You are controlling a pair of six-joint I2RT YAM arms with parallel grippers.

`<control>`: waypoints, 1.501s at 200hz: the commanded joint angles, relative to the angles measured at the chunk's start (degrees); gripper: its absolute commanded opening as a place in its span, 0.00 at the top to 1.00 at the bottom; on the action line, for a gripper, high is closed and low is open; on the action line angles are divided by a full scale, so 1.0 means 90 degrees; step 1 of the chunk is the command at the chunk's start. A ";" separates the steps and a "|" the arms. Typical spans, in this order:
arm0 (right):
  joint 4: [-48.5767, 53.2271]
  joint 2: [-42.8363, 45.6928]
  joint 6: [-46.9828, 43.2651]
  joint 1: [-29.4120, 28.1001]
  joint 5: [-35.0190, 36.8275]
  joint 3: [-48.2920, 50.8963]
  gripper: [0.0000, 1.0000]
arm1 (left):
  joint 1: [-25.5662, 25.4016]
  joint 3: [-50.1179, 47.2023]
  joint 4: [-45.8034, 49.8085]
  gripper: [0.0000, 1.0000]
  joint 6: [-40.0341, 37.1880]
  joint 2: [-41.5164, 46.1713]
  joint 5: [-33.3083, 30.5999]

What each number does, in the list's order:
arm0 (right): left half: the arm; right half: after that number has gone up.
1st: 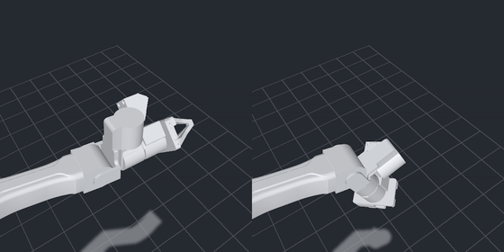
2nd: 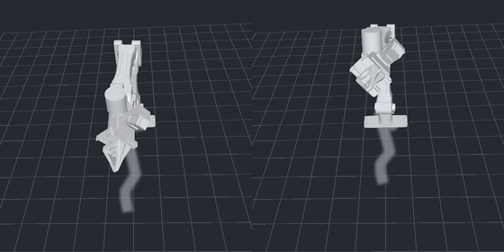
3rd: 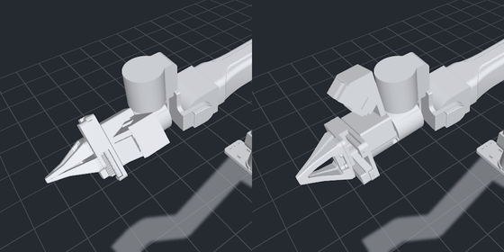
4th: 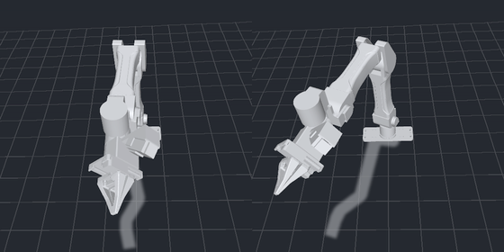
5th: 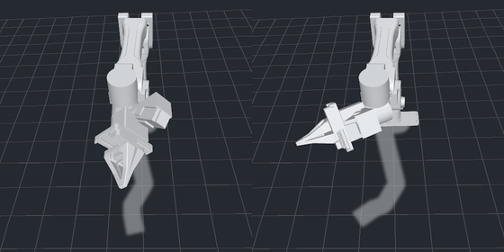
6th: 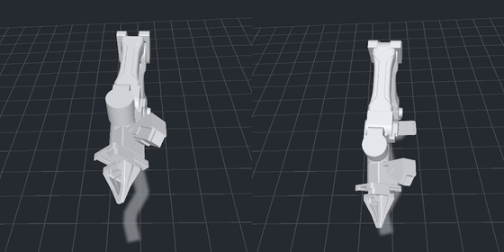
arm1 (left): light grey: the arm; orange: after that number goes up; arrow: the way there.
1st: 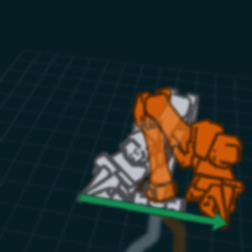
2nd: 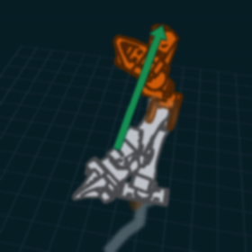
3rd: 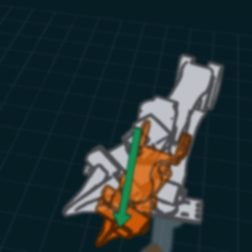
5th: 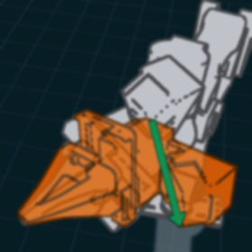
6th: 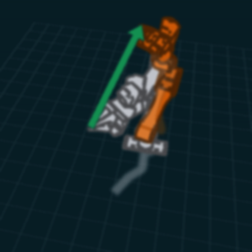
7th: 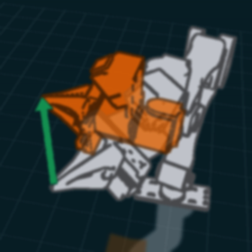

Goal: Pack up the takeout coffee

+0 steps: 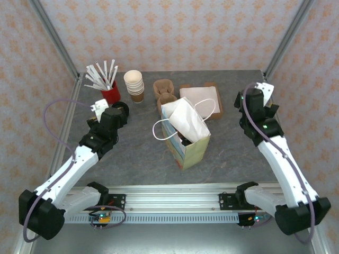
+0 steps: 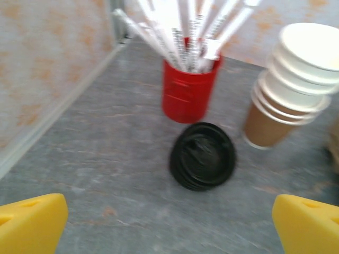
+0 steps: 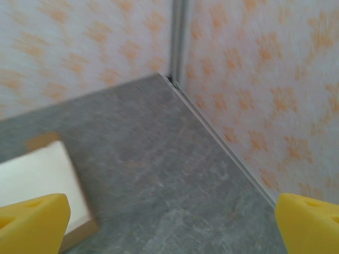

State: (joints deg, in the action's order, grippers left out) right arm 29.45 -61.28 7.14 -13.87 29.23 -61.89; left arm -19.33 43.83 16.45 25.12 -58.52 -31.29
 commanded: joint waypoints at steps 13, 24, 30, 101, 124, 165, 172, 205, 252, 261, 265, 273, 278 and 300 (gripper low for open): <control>-0.2399 -0.0624 0.0204 0.0623 -0.0135 0.1701 0.01 | 0.0673 -0.0500 -0.1435 0.00 -0.0266 -0.0575 -0.0838; -0.3288 -0.0853 0.0019 0.0679 -0.0280 0.2284 0.01 | 0.0829 -0.0653 -0.1862 0.00 -0.0682 -0.0822 -0.0643; -0.3790 -0.0984 -0.0107 0.0684 -0.0418 0.2552 0.01 | 0.0870 -0.0761 -0.2179 0.00 -0.0970 -0.0937 -0.0539; -0.6663 -0.2122 -0.1070 0.0719 -0.1715 0.3756 0.01 | 0.1165 -0.1647 -0.4403 0.00 -0.2398 -0.1328 0.1434; -0.7218 -0.2039 -0.1185 0.0783 -0.1737 0.4036 0.01 | 0.1167 -0.1929 -0.4405 0.00 -0.2400 -0.1334 0.1349; -0.8907 -0.2912 -0.1084 0.0925 -0.1627 0.4506 0.01 | 0.1225 -0.2575 -0.6094 0.00 -0.2787 -0.1707 0.1464; -0.8834 -0.2979 -0.1089 0.0926 -0.1608 0.4447 0.01 | 0.1259 -0.2603 -0.6259 0.00 -0.2871 -0.1769 0.1482; -0.8486 -0.2886 -0.0934 0.1075 -0.1766 0.4335 0.01 | 0.1547 -0.2523 -0.6972 0.00 -0.2775 -0.2710 0.1781; -0.8472 -0.2885 -0.0937 0.1072 -0.1774 0.4326 0.01 | 0.1690 -0.2299 -0.6843 0.00 -0.2711 -0.3039 0.1974; -0.8460 -0.2882 -0.0931 0.1072 -0.1774 0.4327 0.01 | 0.1689 -0.2274 -0.6796 0.00 -0.2702 -0.3015 0.1975; -0.8459 -0.2887 -0.0936 0.1072 -0.1778 0.4325 0.01 | 0.1689 -0.2298 -0.6856 0.00 -0.2713 -0.3040 0.1981; -0.8459 -0.2883 -0.0948 0.1072 -0.1774 0.4323 0.01 | 0.1690 -0.2265 -0.6748 0.00 -0.2695 -0.3010 0.1979; -0.8458 -0.2885 -0.0937 0.1072 -0.1774 0.4326 0.01 | 0.1689 -0.2284 -0.6813 0.00 -0.2709 -0.3032 0.1973; -0.8463 -0.2890 -0.0945 0.1072 -0.1775 0.4326 0.01 | 0.1689 -0.2275 -0.6776 0.00 -0.2707 -0.3024 0.1973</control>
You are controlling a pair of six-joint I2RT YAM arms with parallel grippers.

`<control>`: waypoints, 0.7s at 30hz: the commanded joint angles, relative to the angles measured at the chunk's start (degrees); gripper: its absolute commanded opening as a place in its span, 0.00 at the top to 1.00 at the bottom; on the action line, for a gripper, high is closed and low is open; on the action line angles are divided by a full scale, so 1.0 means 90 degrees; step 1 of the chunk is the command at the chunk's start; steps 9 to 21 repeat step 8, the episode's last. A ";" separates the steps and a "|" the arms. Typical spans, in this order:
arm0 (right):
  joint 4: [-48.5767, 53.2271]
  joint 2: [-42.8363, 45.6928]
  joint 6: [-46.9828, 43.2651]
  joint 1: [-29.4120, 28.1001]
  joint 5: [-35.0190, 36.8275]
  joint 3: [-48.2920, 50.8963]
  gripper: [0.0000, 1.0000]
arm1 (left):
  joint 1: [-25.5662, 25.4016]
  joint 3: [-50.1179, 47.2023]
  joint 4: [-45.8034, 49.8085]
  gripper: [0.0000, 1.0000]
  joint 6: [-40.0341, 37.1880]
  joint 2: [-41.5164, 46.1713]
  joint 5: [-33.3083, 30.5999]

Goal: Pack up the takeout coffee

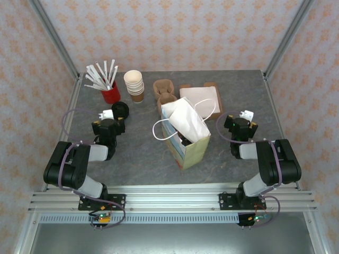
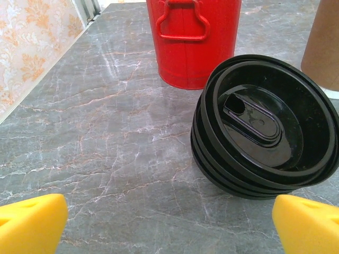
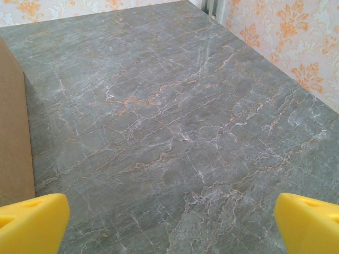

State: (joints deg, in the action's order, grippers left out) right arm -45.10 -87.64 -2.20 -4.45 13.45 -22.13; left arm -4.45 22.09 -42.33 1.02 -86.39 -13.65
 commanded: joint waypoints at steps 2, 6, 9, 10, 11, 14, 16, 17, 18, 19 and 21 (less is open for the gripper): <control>-0.0174 0.0040 0.0090 0.0025 -0.0025 -0.0090 0.01 | 0.0035 0.0139 -0.0266 0.00 -0.0033 0.0070 0.0022; -0.0160 0.0030 0.0095 0.0025 -0.0021 -0.0110 0.01 | 0.0035 0.0144 -0.0248 0.00 -0.0028 0.0077 0.0014; -0.0174 0.0036 0.0097 0.0025 -0.0024 -0.0097 0.01 | 0.0038 0.0144 -0.0248 0.00 -0.0032 0.0070 0.0026; -0.0174 0.0036 0.0097 0.0025 -0.0024 -0.0097 0.01 | 0.0038 0.0144 -0.0248 0.00 -0.0032 0.0070 0.0026; -0.0174 0.0036 0.0097 0.0025 -0.0024 -0.0097 0.01 | 0.0038 0.0144 -0.0248 0.00 -0.0032 0.0070 0.0026; -0.0174 0.0036 0.0097 0.0025 -0.0024 -0.0097 0.01 | 0.0038 0.0144 -0.0248 0.00 -0.0032 0.0070 0.0026; -0.0174 0.0036 0.0097 0.0025 -0.0024 -0.0097 0.01 | 0.0038 0.0144 -0.0248 0.00 -0.0032 0.0070 0.0026; -0.0174 0.0036 0.0097 0.0025 -0.0024 -0.0097 0.01 | 0.0038 0.0144 -0.0248 0.00 -0.0032 0.0070 0.0026; -0.0174 0.0036 0.0097 0.0025 -0.0024 -0.0097 0.01 | 0.0038 0.0144 -0.0248 0.00 -0.0032 0.0070 0.0026; -0.0174 0.0036 0.0097 0.0025 -0.0024 -0.0097 0.01 | 0.0038 0.0144 -0.0248 0.00 -0.0032 0.0070 0.0026; -0.0174 0.0036 0.0097 0.0025 -0.0024 -0.0097 0.01 | 0.0038 0.0144 -0.0248 0.00 -0.0032 0.0070 0.0026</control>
